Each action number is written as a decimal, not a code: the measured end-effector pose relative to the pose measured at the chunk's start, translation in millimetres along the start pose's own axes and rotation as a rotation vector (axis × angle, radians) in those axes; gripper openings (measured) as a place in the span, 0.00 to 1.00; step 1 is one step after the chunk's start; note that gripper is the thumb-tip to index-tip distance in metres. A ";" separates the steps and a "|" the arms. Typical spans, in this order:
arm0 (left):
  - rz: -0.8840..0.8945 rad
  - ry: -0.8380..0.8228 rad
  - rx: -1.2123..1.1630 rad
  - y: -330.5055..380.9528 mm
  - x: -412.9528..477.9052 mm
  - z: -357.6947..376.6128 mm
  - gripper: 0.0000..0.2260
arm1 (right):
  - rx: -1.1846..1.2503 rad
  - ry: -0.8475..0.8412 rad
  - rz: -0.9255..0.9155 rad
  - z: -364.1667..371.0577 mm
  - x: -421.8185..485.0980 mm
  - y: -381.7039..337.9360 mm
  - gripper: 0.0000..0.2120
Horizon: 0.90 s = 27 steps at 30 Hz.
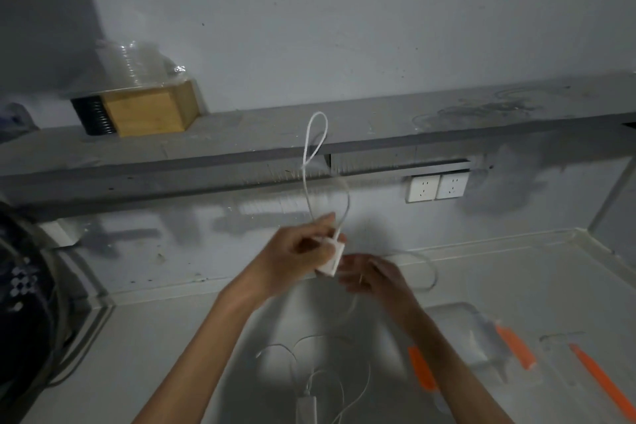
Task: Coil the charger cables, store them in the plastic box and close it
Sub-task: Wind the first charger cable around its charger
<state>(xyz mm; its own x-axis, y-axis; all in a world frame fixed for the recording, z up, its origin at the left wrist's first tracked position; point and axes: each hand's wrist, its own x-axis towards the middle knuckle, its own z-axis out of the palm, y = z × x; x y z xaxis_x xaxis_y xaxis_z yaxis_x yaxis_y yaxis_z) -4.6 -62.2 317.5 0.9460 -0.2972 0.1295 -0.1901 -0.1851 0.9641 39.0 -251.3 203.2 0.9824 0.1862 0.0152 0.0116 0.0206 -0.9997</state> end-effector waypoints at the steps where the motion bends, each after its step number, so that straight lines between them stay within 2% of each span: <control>1: -0.044 -0.051 0.016 -18.8 -1.5 4.7 0.10 | 0.073 -0.008 -0.024 -1.3 2.0 -18.0 0.13; 4: -0.079 -0.164 0.065 -61.6 -6.2 24.2 0.08 | 0.275 0.018 0.001 -3.3 7.3 -53.0 0.16; 6: -0.075 -0.149 0.118 -80.0 -5.6 35.2 0.08 | 0.391 0.044 0.105 -4.4 11.2 -59.3 0.19; 10: -0.203 -0.136 -0.054 -102.9 2.1 45.3 0.14 | 0.612 0.046 0.260 -11.6 15.4 -62.4 0.19; 13: -0.260 -0.164 -0.077 -106.8 -3.0 46.1 0.12 | 0.560 0.073 0.279 -36.6 18.1 -62.8 0.20; 18: -0.251 -0.227 -0.052 -101.8 -6.9 44.8 0.08 | 0.259 0.063 0.323 -76.8 14.9 -54.1 0.21; 20: -0.235 -0.218 -0.139 -91.2 -4.8 51.3 0.07 | 0.147 0.126 0.357 -78.5 12.4 -44.6 0.25; 22: -0.223 -0.174 -0.282 -79.2 0.2 59.2 0.08 | 0.002 0.188 0.402 -79.1 4.7 -35.0 0.34; 25: -0.182 -0.115 -0.507 -58.7 10.8 69.8 0.14 | -0.119 0.142 0.374 -77.2 -12.7 -24.0 0.51; 27: -0.133 -0.130 -0.653 -45.1 17.8 76.7 0.16 | 0.038 0.021 0.352 -65.7 -24.8 -20.1 0.47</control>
<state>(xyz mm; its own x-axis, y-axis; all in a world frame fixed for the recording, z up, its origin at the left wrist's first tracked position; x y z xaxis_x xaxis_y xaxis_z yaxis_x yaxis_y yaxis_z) 0.7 -131.0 258.5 0.9032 -0.4291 0.0103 0.1622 0.3635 0.9173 26.6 -320.9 221.7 0.9284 0.1681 -0.3314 -0.3354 -0.0049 -0.9421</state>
